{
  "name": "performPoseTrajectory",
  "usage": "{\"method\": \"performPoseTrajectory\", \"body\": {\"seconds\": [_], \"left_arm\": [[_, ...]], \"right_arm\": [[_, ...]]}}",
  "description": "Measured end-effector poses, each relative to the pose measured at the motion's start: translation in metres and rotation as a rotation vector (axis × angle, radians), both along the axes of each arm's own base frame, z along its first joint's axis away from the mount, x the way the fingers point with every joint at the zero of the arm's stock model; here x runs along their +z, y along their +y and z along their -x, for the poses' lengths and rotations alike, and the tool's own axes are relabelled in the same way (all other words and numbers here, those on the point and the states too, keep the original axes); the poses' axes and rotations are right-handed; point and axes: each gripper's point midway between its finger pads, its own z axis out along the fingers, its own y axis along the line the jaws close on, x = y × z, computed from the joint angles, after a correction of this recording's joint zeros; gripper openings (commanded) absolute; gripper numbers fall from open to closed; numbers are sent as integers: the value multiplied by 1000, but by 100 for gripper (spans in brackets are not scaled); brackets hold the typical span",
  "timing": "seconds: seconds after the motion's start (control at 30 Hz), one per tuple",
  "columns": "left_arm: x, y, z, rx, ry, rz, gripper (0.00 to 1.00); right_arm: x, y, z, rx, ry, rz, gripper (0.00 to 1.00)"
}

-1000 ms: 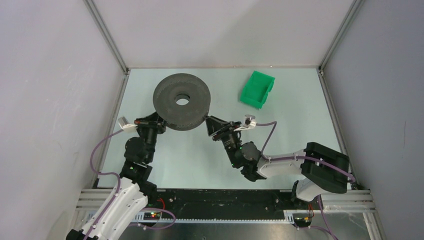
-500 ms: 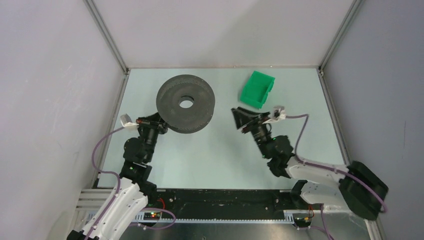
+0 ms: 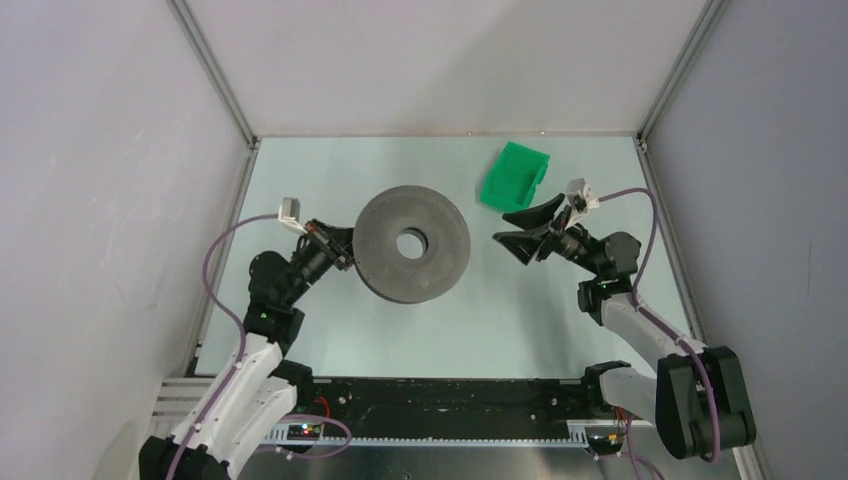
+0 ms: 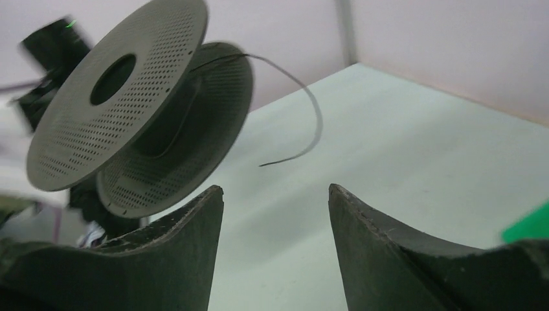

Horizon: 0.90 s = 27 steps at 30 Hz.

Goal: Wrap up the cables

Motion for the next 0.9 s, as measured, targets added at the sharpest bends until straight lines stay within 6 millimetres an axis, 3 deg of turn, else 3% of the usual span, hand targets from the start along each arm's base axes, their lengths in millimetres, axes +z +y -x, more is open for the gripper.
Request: {"method": "performPoseTrajectory", "body": {"seconds": [0.17,0.4,0.9], "left_arm": [[15,-26,20,-223,-87,-89,0],[20,-45,45,-470,-174,-168,0],[7,-51,54,-588,-186,-205,0]], "right_arm": [[3,18,25,235,-35,27,67],[2,31,39,427,-47,68,67],[-11,43,66,586,9,110,62]]}}
